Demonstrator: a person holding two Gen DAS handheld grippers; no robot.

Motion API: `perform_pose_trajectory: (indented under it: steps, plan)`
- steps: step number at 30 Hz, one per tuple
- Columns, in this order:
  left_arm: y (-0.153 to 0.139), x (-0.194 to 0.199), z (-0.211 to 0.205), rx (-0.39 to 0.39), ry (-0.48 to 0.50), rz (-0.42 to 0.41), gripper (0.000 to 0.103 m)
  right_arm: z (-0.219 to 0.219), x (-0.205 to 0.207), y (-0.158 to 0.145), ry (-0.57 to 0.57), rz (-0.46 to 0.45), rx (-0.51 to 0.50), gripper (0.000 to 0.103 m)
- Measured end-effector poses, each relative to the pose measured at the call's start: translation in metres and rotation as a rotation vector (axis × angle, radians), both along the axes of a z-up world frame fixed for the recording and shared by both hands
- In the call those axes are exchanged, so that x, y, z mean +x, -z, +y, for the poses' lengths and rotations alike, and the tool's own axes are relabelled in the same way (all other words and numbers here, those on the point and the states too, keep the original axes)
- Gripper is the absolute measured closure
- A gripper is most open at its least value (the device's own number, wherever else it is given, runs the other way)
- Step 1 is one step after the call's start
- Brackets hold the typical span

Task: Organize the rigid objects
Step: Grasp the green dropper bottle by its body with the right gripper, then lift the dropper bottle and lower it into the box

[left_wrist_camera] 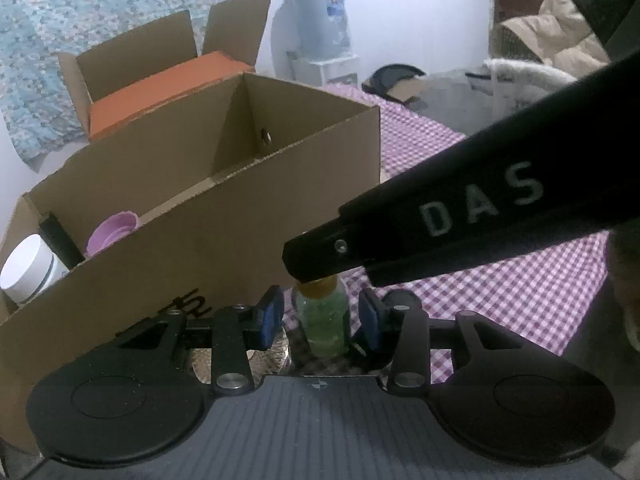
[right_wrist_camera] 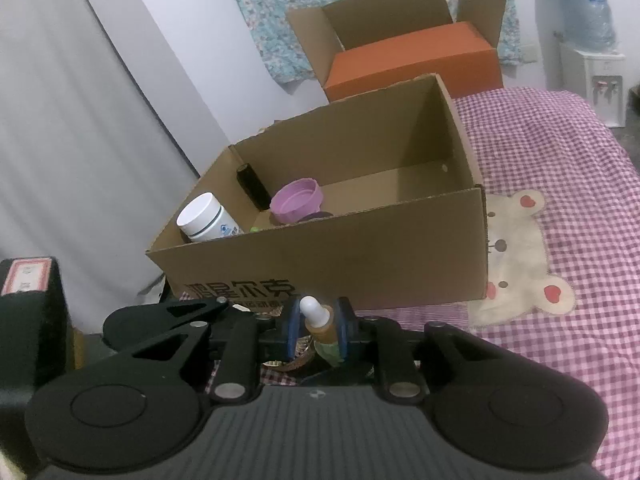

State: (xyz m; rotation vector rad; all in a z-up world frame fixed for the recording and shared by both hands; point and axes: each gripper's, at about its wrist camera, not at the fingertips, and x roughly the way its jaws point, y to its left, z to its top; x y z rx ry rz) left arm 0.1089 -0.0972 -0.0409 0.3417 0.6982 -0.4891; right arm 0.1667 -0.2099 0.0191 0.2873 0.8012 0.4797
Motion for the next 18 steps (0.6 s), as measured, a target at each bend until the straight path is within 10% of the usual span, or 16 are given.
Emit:
perform_pose_trajectory:
  steps: [18]
  plan:
    - [0.000, 0.015, 0.000, -0.035, 0.000, 0.036, 0.072, -0.002, -0.001, -0.002, 0.002, 0.012, 0.028, 0.082]
